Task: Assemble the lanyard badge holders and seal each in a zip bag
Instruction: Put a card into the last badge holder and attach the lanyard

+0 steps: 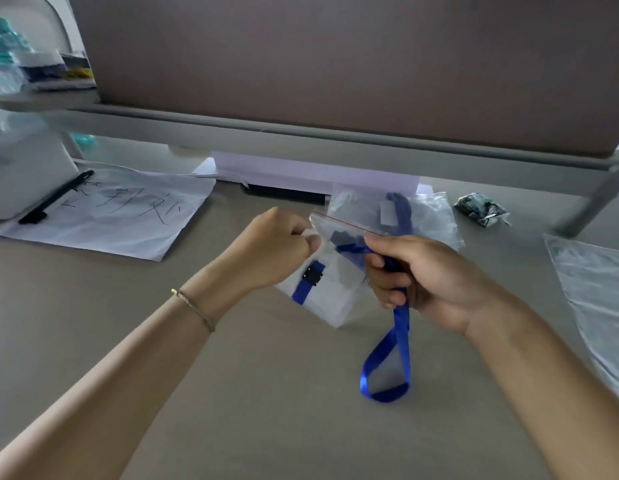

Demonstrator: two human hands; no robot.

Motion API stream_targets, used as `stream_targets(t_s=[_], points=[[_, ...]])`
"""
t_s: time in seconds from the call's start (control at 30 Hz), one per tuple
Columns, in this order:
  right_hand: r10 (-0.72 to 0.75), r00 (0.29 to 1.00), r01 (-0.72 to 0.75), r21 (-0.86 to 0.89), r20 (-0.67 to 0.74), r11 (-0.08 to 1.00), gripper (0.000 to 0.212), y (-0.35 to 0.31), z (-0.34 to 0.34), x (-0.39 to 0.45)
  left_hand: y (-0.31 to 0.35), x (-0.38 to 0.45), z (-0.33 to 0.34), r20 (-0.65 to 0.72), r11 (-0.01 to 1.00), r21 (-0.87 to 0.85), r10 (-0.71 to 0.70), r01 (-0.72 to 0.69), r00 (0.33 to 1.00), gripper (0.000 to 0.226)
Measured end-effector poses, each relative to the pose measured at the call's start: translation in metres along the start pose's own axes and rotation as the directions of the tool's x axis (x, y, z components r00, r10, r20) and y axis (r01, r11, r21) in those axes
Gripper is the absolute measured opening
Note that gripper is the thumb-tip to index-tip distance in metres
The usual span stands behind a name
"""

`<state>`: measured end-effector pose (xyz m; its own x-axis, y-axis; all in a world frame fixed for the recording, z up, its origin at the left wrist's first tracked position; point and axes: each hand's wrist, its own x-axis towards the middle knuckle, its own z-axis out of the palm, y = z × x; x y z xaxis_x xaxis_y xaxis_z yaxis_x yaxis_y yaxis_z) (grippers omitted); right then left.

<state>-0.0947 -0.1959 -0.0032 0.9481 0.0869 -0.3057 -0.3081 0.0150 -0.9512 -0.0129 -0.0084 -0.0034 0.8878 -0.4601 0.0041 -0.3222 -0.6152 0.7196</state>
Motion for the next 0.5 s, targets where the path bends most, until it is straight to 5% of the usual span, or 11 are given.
stream_targets(t_s=[0.17,0.27,0.37,0.5], points=[[-0.087,0.996,0.086,0.072,0.011,0.994,0.032,-0.007,0.011,-0.006,0.009,-0.003,0.004,-0.059,0.988,0.067,0.146,-0.142,0.988,0.041],[-0.141,0.989,0.139,0.075,0.031,0.987,0.033,-0.011,0.022,-0.01,0.017,-0.007,0.009,-0.25,0.984,0.021,0.174,-0.174,0.952,0.029],[-0.139,0.987,0.131,0.094,0.086,0.987,0.035,-0.005,0.041,-0.012,0.017,-0.005,0.011,-0.346,0.942,-0.295,0.05,-0.159,0.937,0.026],[-0.103,0.989,0.097,0.06,0.105,0.993,0.036,0.008,0.053,-0.008,0.011,0.0,0.0,-0.24,0.664,-0.743,-0.146,-0.084,0.96,0.023]])
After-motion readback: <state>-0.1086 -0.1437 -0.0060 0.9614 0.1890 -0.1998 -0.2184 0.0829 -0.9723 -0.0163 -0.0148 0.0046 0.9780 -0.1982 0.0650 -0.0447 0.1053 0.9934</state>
